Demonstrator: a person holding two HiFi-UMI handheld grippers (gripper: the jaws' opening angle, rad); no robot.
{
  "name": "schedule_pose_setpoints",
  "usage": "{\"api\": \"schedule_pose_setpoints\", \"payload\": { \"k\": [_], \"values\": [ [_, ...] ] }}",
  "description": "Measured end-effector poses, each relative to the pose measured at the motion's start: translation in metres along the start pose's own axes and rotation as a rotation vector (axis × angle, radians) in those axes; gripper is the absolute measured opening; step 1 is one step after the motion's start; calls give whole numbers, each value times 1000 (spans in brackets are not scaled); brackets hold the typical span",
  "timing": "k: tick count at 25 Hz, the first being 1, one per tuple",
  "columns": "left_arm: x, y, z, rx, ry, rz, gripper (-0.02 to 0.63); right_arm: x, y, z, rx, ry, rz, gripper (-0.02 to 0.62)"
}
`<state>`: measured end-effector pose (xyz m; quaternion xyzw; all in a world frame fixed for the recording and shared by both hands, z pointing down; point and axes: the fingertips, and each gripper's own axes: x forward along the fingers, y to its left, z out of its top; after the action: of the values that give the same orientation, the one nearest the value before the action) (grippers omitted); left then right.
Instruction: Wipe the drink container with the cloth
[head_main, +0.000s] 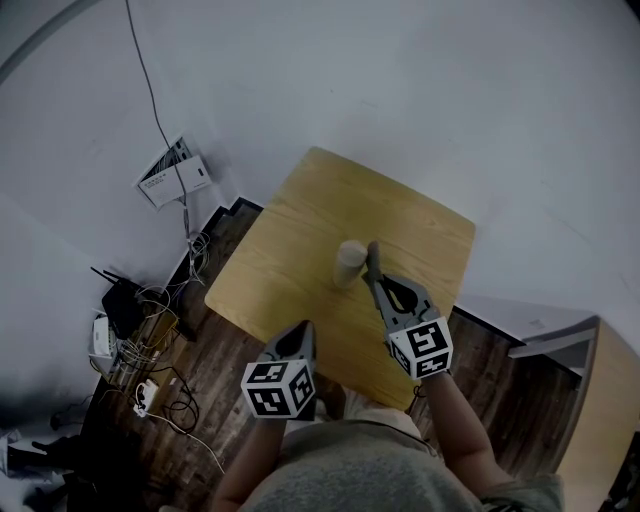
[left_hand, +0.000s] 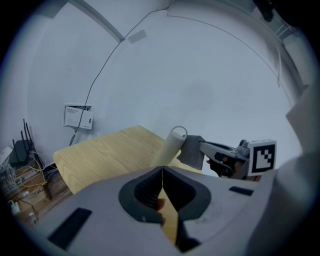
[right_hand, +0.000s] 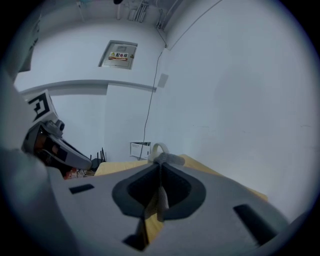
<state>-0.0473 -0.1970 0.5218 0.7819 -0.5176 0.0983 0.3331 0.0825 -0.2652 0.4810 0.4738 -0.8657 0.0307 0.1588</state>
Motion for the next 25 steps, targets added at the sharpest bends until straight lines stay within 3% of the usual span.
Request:
{"api": "schedule_pose_setpoints", "payload": {
  "k": [8,25],
  "values": [
    [0,2,0,2,2,4,3,11,15,-8,-78,37,48,11],
    [4,5,-2,3,14,17,3,39,34,-69,-79,180,145,11]
  ]
}}
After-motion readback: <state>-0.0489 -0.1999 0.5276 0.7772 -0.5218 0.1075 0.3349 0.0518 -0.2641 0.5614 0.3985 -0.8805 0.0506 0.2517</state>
